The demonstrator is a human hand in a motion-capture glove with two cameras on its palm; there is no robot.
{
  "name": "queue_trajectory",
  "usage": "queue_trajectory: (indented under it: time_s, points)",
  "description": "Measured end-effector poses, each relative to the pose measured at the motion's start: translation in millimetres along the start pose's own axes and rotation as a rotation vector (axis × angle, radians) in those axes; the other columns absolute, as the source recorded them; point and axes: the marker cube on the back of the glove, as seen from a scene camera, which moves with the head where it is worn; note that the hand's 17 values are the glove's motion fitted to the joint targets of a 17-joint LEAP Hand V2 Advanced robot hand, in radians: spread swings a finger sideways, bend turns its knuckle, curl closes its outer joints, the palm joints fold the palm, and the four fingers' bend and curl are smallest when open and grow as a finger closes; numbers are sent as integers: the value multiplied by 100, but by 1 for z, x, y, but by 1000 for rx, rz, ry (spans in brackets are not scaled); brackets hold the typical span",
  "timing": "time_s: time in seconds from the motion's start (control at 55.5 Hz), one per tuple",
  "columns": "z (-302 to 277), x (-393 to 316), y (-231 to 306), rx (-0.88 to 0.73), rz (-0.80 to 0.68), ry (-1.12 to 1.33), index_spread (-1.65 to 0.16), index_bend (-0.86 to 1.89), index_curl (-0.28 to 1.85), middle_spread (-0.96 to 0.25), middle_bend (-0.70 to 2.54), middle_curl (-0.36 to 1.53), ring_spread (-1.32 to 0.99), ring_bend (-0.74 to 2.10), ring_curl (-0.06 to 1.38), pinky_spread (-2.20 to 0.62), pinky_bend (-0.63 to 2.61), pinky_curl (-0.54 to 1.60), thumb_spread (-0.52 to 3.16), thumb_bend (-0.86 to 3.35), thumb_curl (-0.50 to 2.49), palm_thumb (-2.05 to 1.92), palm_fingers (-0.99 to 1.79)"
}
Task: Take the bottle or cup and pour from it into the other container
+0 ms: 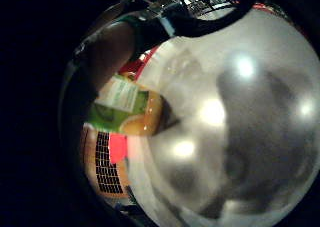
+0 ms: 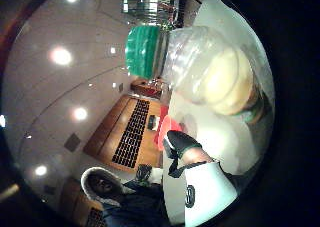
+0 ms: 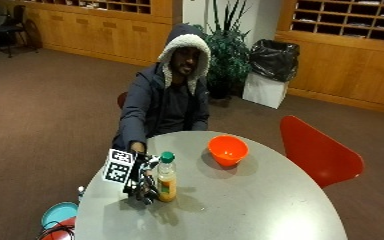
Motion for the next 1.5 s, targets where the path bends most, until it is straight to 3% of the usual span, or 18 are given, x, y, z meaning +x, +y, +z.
queue_trajectory:
  time_s: [0.198, 0.487, 0.739, 0.955, 1.315, 1.496]
  points:
    - [23, 9, -16, -29, -6, -102, -28, 11, 18, 1, 29, 35, 16, 39, 29, 32, 57, 36, 78, -3, 39, 66, 45]
    - [37, 8, -22, -88, 7, -212, -30, 14, 27, -16, 29, 37, -5, 59, 36, 24, 36, 31, 71, 1, 49, 93, 110]
    - [35, -8, -14, -91, -19, -204, -28, 12, 29, -23, 30, 41, -14, 60, 39, 11, 35, 34, 56, -3, 56, 99, 113]
    - [25, -62, 1, -126, -117, -204, -28, 12, 29, -24, 30, 43, -16, 58, 39, 4, 35, 35, 51, -3, 60, 99, 113]
    - [63, -179, 58, -274, -277, 71, -28, 11, 29, -24, 28, 45, -18, 57, 39, -1, 38, 37, 44, -4, 65, 97, 113]
    - [90, -208, 74, -301, -385, 434, -27, 11, 29, -24, 28, 46, -17, 57, 40, -2, 39, 37, 41, -4, 66, 97, 114]
